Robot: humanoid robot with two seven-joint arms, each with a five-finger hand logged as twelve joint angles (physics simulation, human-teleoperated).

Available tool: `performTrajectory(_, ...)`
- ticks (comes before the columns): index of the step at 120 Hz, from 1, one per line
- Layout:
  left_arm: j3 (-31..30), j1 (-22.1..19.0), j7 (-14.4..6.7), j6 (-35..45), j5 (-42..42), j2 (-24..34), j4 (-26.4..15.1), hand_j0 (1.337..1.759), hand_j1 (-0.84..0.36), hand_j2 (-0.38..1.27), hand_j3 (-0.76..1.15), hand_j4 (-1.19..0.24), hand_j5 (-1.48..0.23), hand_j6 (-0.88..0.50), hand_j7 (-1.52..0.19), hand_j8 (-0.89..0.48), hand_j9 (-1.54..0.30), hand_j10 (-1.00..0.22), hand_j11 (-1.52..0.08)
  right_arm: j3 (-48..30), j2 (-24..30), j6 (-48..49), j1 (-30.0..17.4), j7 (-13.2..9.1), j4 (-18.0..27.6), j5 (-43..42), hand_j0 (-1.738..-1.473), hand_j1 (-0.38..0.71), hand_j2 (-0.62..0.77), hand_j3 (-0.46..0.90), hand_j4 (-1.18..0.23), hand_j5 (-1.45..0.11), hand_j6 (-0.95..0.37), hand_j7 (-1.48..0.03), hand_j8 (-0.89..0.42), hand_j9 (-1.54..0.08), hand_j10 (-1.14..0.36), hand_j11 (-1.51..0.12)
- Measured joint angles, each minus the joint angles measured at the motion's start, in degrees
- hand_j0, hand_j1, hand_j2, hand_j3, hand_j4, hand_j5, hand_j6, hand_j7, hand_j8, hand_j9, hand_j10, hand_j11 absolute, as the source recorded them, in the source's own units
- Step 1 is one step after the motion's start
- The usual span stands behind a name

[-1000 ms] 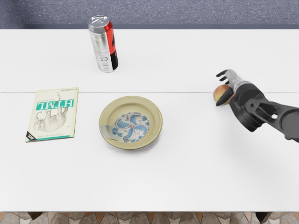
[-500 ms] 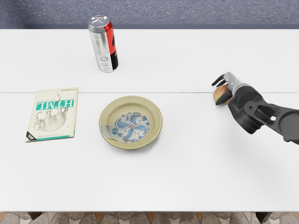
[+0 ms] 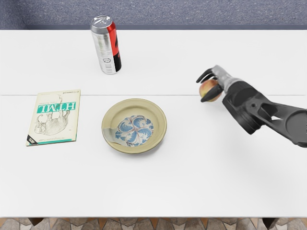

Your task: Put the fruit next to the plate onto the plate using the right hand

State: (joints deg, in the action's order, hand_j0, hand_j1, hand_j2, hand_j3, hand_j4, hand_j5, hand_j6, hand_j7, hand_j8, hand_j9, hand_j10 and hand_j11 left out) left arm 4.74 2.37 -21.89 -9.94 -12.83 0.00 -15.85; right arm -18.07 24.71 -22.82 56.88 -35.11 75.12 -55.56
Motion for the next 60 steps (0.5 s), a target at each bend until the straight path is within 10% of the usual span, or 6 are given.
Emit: performTrajectory(60, -0.01, 0.00, 0.00, -0.01, 0.00, 0.00, -0.02, 1.658, 0.35, 0.00, 0.00, 0.00, 0.00, 0.00, 0.00, 0.00, 0.00, 0.00, 0.00, 0.60, -14.90, 0.08, -0.28, -0.02, 10.20, 0.22, -1.648, 0.19, 0.14, 0.00, -0.67, -0.87, -0.43, -0.87, -0.19, -0.89, -0.29, -0.86)
